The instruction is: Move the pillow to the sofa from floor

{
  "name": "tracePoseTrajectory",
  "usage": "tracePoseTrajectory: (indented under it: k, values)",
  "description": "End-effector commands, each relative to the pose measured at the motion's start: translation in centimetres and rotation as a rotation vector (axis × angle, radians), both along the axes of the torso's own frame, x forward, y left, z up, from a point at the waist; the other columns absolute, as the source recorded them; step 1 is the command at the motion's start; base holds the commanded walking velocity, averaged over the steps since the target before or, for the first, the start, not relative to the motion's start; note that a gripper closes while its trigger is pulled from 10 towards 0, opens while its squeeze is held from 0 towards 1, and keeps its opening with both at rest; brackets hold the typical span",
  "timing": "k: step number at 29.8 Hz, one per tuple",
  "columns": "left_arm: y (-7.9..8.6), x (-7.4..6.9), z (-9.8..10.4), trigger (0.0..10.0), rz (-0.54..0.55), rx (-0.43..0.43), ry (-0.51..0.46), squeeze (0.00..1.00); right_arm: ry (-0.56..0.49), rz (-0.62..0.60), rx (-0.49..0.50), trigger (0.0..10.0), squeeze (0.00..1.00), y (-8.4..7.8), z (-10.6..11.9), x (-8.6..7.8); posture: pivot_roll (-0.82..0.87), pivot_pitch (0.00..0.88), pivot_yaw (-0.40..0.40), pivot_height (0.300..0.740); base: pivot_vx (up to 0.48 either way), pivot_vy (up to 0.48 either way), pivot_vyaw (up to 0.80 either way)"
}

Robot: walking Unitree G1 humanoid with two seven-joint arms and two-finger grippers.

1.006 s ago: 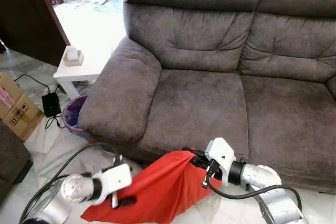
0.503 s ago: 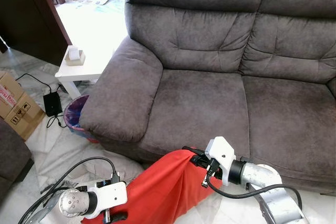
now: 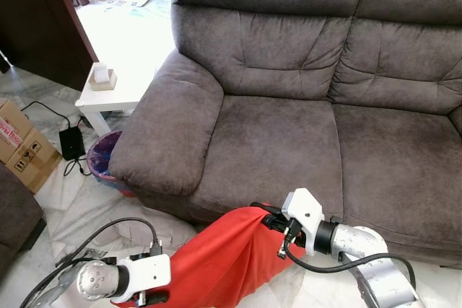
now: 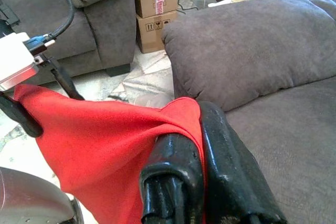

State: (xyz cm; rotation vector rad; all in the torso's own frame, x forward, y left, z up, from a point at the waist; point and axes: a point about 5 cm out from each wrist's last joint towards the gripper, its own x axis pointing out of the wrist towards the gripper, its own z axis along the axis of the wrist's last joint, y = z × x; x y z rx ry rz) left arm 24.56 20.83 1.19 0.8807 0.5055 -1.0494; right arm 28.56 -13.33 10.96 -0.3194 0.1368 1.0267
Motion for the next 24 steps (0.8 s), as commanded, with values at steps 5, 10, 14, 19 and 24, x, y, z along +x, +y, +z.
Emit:
tracePoseTrajectory:
  k: [5,10,14,19,24]
  values:
    - [1.0,-1.5,-1.4,10.0,0.006,0.056,0.060,0.00,-0.097,0.025,0.061,10.0,0.00,0.4,2.3,0.2,0.02,0.159,0.011,0.740,0.000,0.000,0.00]
    - [0.9,-1.8,-1.9,0.0,0.023,0.053,0.065,0.00,-0.099,0.021,0.058,10.0,0.00,0.3,2.3,0.3,0.03,0.158,0.008,0.740,0.000,0.000,0.00]
    - [0.8,-2.1,-2.4,0.0,0.034,0.056,0.078,0.00,-0.099,0.021,0.057,10.0,0.00,0.3,2.4,0.3,0.02,0.160,0.005,0.740,0.000,0.000,0.00]
    - [1.1,-2.5,-2.6,0.0,0.040,0.069,0.086,0.00,-0.099,0.018,0.052,10.0,0.00,0.2,2.4,0.3,0.03,0.165,0.005,0.740,0.000,0.000,0.00]
    - [1.1,-2.2,-2.4,0.0,0.044,0.079,0.046,0.00,-0.093,0.025,0.060,10.0,0.00,0.5,2.2,0.1,0.03,0.169,0.004,0.740,0.000,0.000,0.00]
